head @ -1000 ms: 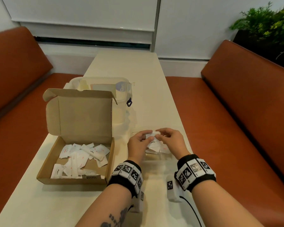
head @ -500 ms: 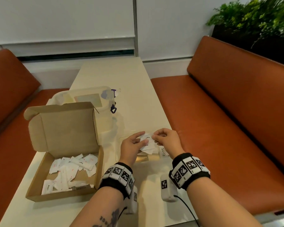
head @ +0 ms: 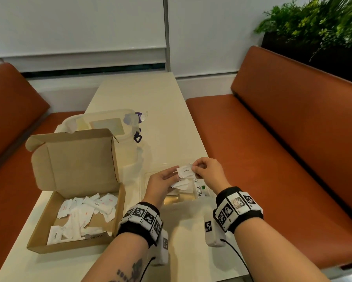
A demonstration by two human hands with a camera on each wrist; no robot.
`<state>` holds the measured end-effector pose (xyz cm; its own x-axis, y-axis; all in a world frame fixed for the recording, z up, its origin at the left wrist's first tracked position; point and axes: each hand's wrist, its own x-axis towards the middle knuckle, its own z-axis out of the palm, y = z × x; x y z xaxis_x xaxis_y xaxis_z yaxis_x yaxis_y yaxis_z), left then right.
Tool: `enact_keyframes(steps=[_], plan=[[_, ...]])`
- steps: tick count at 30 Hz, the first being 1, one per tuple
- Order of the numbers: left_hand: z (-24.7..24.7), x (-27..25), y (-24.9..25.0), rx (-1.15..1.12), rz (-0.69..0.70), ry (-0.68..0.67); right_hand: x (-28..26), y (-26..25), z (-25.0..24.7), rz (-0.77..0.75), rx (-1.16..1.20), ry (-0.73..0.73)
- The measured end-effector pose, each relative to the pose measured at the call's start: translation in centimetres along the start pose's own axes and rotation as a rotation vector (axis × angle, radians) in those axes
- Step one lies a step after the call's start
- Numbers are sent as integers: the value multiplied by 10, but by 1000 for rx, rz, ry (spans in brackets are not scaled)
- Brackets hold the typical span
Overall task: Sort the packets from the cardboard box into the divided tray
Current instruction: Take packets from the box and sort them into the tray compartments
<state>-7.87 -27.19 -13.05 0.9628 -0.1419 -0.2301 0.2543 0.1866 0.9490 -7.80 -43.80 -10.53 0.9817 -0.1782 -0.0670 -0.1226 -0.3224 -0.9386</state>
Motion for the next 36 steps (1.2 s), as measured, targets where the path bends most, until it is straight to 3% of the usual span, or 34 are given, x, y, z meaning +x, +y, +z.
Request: enact_keyframes(steps=[5, 10, 16, 24, 28, 30, 32, 34, 36], plan=[[2, 2, 3, -39, -44, 57, -1, 8, 1, 21, -2, 95], [1, 3, -1, 39, -63, 157, -5, 7, 7, 34, 51, 33], [2, 1, 4, -40, -109, 121, -8, 3, 16, 34, 23, 21], [-2, -3, 2, -29, -62, 143, -10, 1, 21, 64, 198, -24], [-6, -5, 1, 4, -20, 194, -8, 1, 16, 48, 220, 69], [-10, -4, 1, 87, 29, 237, -4, -1, 9, 12, 119, 55], [-13, -4, 2, 198, 72, 250, 0, -7, 2, -17, -43, -61], [-10, -4, 4, 272, 80, 218, 3, -15, 1, -45, -198, -198], [-6, -5, 7, 310, 68, 153, 5, -21, 4, -84, -311, -233]])
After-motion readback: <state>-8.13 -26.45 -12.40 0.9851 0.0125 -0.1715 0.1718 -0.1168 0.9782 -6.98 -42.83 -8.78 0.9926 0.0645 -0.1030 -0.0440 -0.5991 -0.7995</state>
